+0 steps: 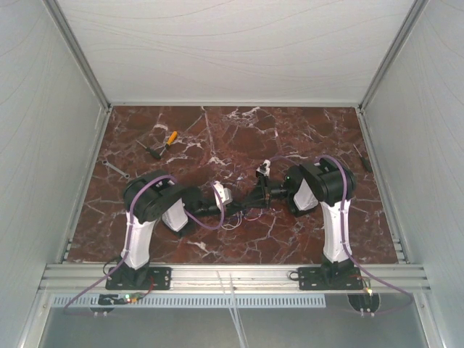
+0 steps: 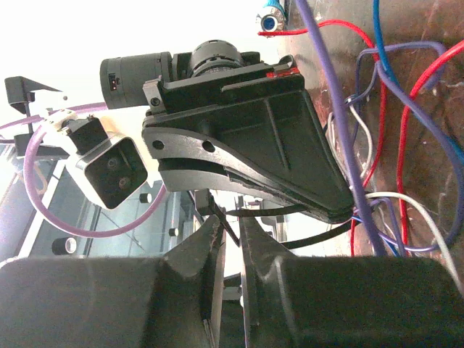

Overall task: Zip-tie the wires
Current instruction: Tie the cable at the center of the board.

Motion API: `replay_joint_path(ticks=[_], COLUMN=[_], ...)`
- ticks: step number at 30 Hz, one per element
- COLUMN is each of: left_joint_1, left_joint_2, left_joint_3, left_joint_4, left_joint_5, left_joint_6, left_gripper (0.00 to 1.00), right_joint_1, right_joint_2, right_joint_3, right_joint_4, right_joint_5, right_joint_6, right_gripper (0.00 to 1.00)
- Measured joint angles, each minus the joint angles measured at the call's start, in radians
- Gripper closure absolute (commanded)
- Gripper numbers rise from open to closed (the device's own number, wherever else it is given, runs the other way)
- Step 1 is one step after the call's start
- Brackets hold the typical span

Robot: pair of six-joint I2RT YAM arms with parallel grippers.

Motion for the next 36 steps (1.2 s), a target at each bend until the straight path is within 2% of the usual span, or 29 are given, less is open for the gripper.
replay_joint_path(ticks=[22, 26, 36], left_joint_1=[0.0, 0.0, 0.0], left_joint_2=[0.0, 0.0, 0.0], left_joint_3=[-0.002, -0.002, -0.002], left_joint_4=[0.0, 0.0, 0.0], left_joint_5=[0.0, 0.0, 0.0], left_joint_6=[0.0, 0.0, 0.0], left_gripper=[1.0, 1.0, 1.0], right_joint_1=[-0.034, -0.036, -0.033], right_joint_2=[0.0, 0.0, -0.008], right_joint_3=[0.033, 0.045, 0.031], right_joint_4=[0.002, 0.004, 0.006], right_joint_5=[0.023, 0.026, 0.016], right_joint_6=[0.002, 0.01, 0.014], right_gripper=[0.88, 1.0, 1.0])
